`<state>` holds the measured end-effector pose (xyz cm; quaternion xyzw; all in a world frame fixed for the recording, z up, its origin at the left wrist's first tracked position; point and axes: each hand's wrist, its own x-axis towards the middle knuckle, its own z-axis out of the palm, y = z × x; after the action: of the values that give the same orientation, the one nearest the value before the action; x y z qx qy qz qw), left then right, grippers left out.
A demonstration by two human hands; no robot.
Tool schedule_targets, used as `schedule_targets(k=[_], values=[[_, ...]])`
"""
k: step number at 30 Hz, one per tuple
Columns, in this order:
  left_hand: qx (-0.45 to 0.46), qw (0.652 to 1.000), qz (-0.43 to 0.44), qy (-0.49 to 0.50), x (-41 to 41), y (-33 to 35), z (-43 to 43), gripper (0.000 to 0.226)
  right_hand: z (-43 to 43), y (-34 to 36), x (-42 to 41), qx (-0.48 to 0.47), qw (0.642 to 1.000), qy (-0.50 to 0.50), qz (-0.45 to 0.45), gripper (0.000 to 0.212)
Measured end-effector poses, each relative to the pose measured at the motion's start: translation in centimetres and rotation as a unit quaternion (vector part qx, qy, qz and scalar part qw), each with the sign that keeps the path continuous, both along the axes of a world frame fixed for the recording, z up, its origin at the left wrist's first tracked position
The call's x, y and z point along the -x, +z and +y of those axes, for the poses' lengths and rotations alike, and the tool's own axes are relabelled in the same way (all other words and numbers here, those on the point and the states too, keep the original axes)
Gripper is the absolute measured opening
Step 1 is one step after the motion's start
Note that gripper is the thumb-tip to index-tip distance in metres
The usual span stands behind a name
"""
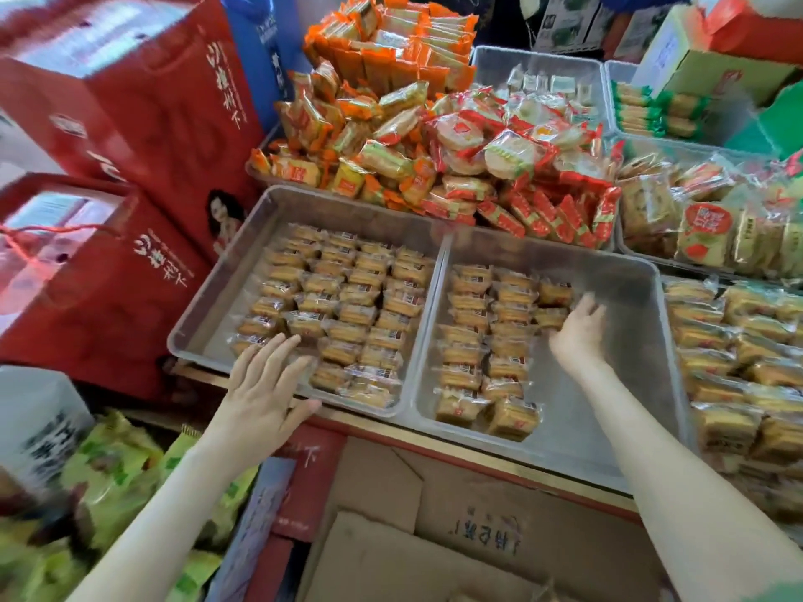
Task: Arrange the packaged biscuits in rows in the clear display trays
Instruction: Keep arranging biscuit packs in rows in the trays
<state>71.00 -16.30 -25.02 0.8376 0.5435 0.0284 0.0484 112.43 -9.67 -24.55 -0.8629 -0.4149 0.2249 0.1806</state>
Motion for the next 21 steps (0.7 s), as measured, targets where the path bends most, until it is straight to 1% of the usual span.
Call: schedule_targets(k=[1, 2, 3, 4, 5, 6, 7, 8, 9, 10, 11, 12, 15, 17, 19, 20, 21], values=[[-0.003, 1.000, -0.005, -0.001, 0.0, -0.3, 0.0, 0.065, 0.0, 0.8, 0.9, -0.020, 0.999, 0.011, -0.022, 0.076], [-0.009, 1.000, -0.015, 0.001, -0.1, -0.5, 0.1, 0.064, -0.1, 1.8, 2.3, -0.064, 0.996, 0.041, -0.055, 0.077], [-0.013, 1.000, -0.025, 0.000, -0.2, -0.6, 0.1, 0.063, -0.2, 2.9, 4.0, -0.127, 0.984, 0.091, -0.084, 0.076], [-0.015, 0.999, -0.036, -0.006, -0.1, -0.6, 0.1, 0.063, -0.4, 3.9, 6.1, -0.187, 0.965, 0.160, -0.091, 0.074], [-0.026, 0.999, -0.046, -0.014, 0.0, -0.5, 0.2, 0.063, -0.7, 5.0, 8.4, -0.215, 0.943, 0.245, -0.073, 0.071], [-0.043, 0.997, -0.057, -0.016, 0.5, -0.5, 0.3, 0.063, -1.1, 5.9, 11.2, -0.209, 0.918, 0.336, -0.038, 0.069], [-0.061, 0.996, -0.071, -0.004, 1.1, -0.4, 0.5, 0.063, -1.6, 6.4, 13.9, -0.171, 0.891, 0.421, -0.005, 0.067], [-0.077, 0.993, -0.088, 0.031, 1.8, -0.3, 0.9, 0.063, -1.7, 6.4, 16.5, -0.125, 0.863, 0.490, 0.000, 0.067], [-0.087, 0.987, -0.106, 0.082, 2.8, -0.1, 1.4, 0.064, -1.6, 6.0, 18.8, -0.084, 0.837, 0.541, -0.021, 0.068], [-0.088, 0.980, -0.119, 0.133, 3.7, -0.1, 1.9, 0.066, -1.2, 5.1, 20.7, -0.049, 0.821, 0.567, -0.046, 0.070], [-0.084, 0.975, -0.123, 0.165, 4.6, -0.1, 2.4, 0.068, -0.5, 4.4, 22.3, -0.021, 0.816, 0.574, -0.060, 0.072], [-0.073, 0.976, -0.119, 0.169, 5.3, -0.2, 2.8, 0.070, 0.3, 3.5, 23.7, -0.004, 0.817, 0.572, -0.069, 0.075], [-0.062, 0.985, -0.101, 0.129, 6.2, -0.7, 3.2, 0.072, 2.5, 1.3, 27.3, 0.001, 0.821, 0.555, -0.133, 0.085], [-0.072, 0.983, -0.108, 0.130, 6.2, -1.0, 3.0, 0.072, 3.8, 0.1, 29.0, 0.001, 0.825, 0.532, -0.191, 0.093], [-0.078, 0.982, -0.111, 0.134, 6.2, -1.1, 2.9, 0.071, 4.7, -0.9, 30.0, 0.025, 0.834, 0.505, -0.223, 0.100], [-0.078, 0.982, -0.111, 0.133, 6.2, -1.1, 3.0, 0.070, 4.9, -1.2, 30.4, 0.033, 0.834, 0.495, -0.242, 0.101], [-0.077, 0.982, -0.112, 0.132, 6.3, -1.1, 3.0, 0.069, 5.1, -1.4, 30.6, 0.029, 0.830, 0.489, -0.267, 0.097]])
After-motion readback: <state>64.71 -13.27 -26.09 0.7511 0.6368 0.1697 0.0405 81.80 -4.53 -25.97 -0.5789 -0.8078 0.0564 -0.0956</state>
